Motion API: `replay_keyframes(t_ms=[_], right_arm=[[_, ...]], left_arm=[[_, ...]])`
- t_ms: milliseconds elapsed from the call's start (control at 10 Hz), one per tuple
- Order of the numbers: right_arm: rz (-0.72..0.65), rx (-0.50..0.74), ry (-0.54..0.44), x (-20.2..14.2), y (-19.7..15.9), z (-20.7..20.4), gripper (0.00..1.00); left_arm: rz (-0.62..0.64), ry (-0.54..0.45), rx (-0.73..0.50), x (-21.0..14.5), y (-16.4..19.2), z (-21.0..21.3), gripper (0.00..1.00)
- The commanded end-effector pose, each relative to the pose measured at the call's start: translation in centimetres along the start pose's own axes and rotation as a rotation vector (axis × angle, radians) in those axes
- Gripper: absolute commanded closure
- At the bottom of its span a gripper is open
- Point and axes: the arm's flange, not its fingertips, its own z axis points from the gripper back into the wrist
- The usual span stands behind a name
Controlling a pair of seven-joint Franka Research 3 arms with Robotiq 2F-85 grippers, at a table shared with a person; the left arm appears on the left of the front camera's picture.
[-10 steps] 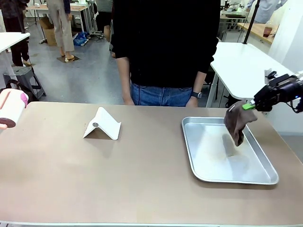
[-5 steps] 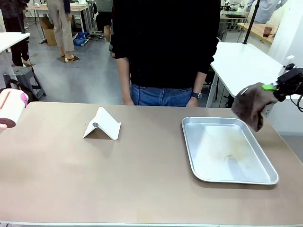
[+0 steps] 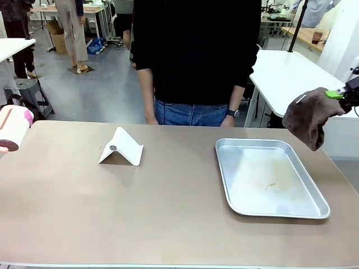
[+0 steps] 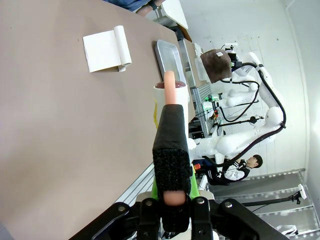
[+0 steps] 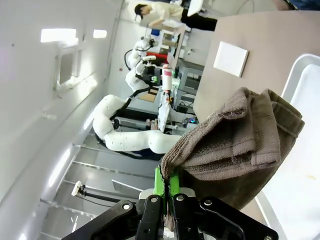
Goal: Clean the surface of the table.
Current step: Clean the area not pointed to by the person.
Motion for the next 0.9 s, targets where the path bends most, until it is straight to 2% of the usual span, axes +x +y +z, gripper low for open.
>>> replay_keyframes(t_ms=[0,300,800], right_arm=[[0.047,0.001,-0.013,-0.8,-0.4,0.1,1.00],[0.059,0.017,-0.050,-1.6,-0.9,1.5,1.00],[0.048,0.019,-0.034,-1.1,-1.5,0.8,1.00]], left_arm=[[0.003,-0.005,0.004,-0.1,-0.4,-0.2,0.78],[0.003,-0.005,0.004,-0.1,-0.4,-0.2,0.78],[0.003,-0.005,0.004,-0.1,-0.4,-0.2,0.78]])
